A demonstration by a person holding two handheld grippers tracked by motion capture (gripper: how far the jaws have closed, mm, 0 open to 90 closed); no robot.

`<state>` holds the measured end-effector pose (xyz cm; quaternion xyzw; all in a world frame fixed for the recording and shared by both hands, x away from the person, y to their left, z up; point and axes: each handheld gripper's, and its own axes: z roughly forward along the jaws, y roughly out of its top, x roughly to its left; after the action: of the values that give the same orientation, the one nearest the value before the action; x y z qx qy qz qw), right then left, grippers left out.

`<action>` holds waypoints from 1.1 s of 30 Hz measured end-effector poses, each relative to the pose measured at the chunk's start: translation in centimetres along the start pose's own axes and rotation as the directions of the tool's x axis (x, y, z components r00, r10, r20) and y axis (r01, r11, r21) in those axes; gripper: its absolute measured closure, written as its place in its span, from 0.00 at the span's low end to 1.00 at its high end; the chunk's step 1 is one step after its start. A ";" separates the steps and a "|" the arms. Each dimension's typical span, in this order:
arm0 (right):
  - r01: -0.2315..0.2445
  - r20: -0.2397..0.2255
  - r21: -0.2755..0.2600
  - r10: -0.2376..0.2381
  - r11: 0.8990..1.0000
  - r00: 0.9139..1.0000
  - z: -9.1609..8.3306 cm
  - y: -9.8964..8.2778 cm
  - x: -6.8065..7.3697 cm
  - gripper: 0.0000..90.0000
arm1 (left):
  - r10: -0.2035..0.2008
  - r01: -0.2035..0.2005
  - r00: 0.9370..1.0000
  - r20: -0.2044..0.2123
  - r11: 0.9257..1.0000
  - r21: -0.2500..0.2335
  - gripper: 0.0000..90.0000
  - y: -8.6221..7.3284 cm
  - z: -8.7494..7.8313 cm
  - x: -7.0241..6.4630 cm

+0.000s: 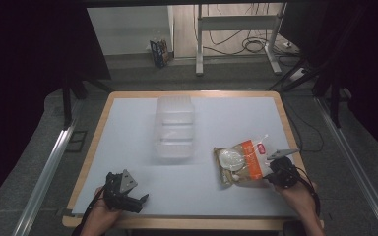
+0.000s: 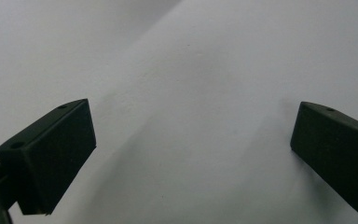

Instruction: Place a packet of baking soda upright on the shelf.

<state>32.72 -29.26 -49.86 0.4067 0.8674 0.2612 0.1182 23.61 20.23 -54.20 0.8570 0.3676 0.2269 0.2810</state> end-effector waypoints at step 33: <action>-0.012 -0.026 0.005 0.012 1.000 1.000 0.1 1.3 0.5 0.97 | 0.007 -0.007 1.000 -0.004 1.000 0.002 0.00 0.1 0.1 0.0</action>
<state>33.29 -28.13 -49.22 0.4087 0.8670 0.2651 0.1046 23.74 20.14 -54.16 0.8581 0.3654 0.2290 0.2786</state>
